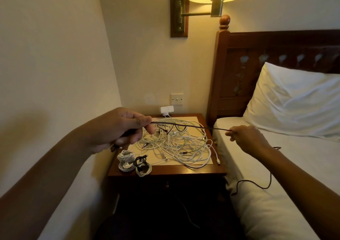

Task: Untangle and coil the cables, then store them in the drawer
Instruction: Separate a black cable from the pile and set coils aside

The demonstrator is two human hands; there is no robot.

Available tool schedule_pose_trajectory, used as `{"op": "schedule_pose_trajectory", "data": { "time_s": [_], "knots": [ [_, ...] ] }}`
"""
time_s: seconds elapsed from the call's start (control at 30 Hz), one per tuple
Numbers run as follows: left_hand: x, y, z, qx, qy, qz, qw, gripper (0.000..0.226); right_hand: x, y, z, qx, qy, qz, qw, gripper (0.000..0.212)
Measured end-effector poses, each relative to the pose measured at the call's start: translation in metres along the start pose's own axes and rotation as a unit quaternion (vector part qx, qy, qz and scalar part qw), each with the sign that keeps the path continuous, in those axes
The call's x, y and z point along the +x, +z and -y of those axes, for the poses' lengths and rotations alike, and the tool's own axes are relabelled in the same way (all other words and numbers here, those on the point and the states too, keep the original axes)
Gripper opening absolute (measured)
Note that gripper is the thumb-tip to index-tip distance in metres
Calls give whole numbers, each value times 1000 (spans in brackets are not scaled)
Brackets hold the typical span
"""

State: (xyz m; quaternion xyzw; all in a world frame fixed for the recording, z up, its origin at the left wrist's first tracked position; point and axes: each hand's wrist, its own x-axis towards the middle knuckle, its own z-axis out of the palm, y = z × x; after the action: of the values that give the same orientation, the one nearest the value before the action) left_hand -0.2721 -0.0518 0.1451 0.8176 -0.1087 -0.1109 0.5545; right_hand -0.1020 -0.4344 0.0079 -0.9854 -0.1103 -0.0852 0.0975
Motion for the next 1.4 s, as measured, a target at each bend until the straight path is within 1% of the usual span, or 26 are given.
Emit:
{"op": "schedule_pose_trajectory", "data": {
  "time_s": [0.03, 0.1, 0.13, 0.2, 0.27, 0.3, 0.37, 0.4, 0.43, 0.47, 0.5, 0.53, 0.57, 0.6, 0.67, 0.73, 0.77, 0.83, 0.9, 0.97, 1.03, 1.07, 1.13, 1.2, 1.27, 1.4],
  "knots": [
    [3, -3, 6, 30, -6, -28, 999, 36, -5, -9, 7, -6, 7, 90, 996, 26],
    [8, -2, 15, 57, -14, -45, 997, 36, -17, -27, 29, 0, -22, 258, 966, 39],
    [12, 0, 17, 56, -13, -40, 998, 36, -22, -35, 42, 27, -46, 298, 953, 50],
    [20, 9, 14, 46, -6, -20, 999, 36, -31, -47, 73, 139, -88, 273, 948, 75],
    [29, 20, 7, 36, 12, -13, 999, 34, -42, -59, 107, 276, -144, 253, 916, 83],
    [33, 24, 4, 37, 23, -21, 999, 32, -45, -62, 123, 346, -166, 264, 885, 78],
    [39, 26, 2, 63, 40, -59, 995, 28, -50, -70, 149, 473, -158, 288, 818, 53],
    [39, 24, 3, 87, 47, -85, 991, 26, -50, -72, 156, 511, -145, 285, 798, 37],
    [39, 20, 6, 110, 47, -110, 987, 25, -50, -76, 162, 529, -138, 263, 795, 26],
    [37, 15, 10, 125, 36, -123, 984, 27, -47, -77, 162, 507, -142, 213, 823, 23],
    [33, 10, 14, 126, 14, -111, 986, 30, -42, -78, 160, 456, -151, 150, 864, 25],
    [28, 6, 18, 113, -15, -74, 991, 34, -35, -77, 157, 393, -167, 84, 900, 27],
    [22, 3, 21, 87, -40, -23, 995, 38, -29, -78, 154, 346, -177, 28, 921, 28],
    [18, 4, 23, 46, -50, 24, 997, 39, -23, -76, 152, 325, -182, -7, 928, 27],
    [13, 6, 24, -98, -8, 54, 994, 36, -14, -67, 146, 333, -177, -27, 926, 27],
    [17, 5, 20, -247, 77, 19, 966, 30, -15, -56, 150, 362, -149, -11, 920, 26],
    [20, 4, 18, -296, 112, -5, 949, 28, -20, -49, 155, 362, -136, 12, 922, 27],
    [29, 5, 17, -343, 151, -54, 926, 28, -38, -38, 170, 333, -143, 79, 928, 27],
    [39, 10, 20, -351, 161, -106, 916, 31, -63, -33, 189, 301, -191, 113, 927, 27],
    [47, 19, 29, -312, 156, -164, 923, 33, -85, -38, 203, 282, -242, 93, 924, 28],
    [51, 25, 42, -195, 153, -205, 947, 36, -94, -55, 210, 261, -265, 74, 925, 28],
    [52, 27, 48, -129, 146, -206, 959, 35, -95, -66, 212, 247, -271, 63, 928, 27],
    [50, 29, 58, -55, 129, -157, 978, 31, -86, -85, 210, 229, -275, 22, 933, 24],
    [45, 34, 62, -59, 129, -76, 987, 33, -70, -102, 202, 245, -264, -24, 933, 18],
    [39, 38, 60, -112, 129, -19, 985, 40, -53, -111, 192, 267, -249, -65, 929, 12],
    [31, 40, 52, -246, 147, -10, 958, 45, -33, -103, 179, 323, -218, -79, 918, 9]
  ]
}}
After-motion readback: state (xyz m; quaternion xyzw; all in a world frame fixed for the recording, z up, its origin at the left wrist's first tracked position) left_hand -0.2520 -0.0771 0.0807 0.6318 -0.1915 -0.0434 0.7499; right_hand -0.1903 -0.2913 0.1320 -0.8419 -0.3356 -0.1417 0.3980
